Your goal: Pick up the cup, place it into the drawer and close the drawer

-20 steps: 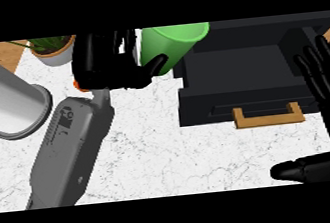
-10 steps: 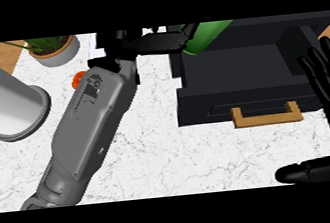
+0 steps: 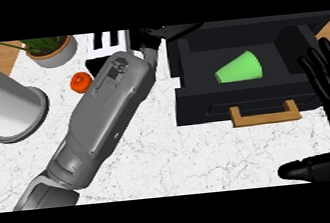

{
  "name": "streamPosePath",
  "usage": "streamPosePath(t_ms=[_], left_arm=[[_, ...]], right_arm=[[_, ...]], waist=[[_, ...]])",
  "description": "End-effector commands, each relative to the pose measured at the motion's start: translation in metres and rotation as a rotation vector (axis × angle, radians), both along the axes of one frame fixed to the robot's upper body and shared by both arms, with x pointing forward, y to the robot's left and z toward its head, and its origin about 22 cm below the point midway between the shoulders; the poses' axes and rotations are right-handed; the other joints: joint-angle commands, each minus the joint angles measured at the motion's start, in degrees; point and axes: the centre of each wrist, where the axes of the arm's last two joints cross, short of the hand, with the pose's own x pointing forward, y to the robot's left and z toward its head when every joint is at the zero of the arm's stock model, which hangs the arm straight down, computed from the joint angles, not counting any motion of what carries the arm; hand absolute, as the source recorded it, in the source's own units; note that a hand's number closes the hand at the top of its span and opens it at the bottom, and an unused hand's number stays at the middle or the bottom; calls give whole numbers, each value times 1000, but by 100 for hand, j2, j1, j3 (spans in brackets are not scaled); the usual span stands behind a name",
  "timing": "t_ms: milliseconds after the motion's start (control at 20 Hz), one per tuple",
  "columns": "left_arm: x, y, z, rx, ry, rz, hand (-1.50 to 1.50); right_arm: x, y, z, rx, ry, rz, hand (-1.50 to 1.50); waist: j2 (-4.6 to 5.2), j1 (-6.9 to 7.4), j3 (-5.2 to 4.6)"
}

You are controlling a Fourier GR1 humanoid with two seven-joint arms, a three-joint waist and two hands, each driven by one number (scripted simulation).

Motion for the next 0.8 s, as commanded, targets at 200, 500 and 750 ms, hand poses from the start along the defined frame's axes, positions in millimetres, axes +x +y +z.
streamPosePath(t_ms=[200,500,750], left_arm=[[17,-4,-27,61,63,9,150],[18,-11,-39,153,65,20,150],[13,-28,-25,193,74,49,150]], right_arm=[[-1,-3,8,-8,-7,12,-150],[1,18,3,6,-27,21,-150],[7,22,5,3,-28,63,-150]], waist=[[28,-114,1],[71,-262,3],[87,-447,6]])
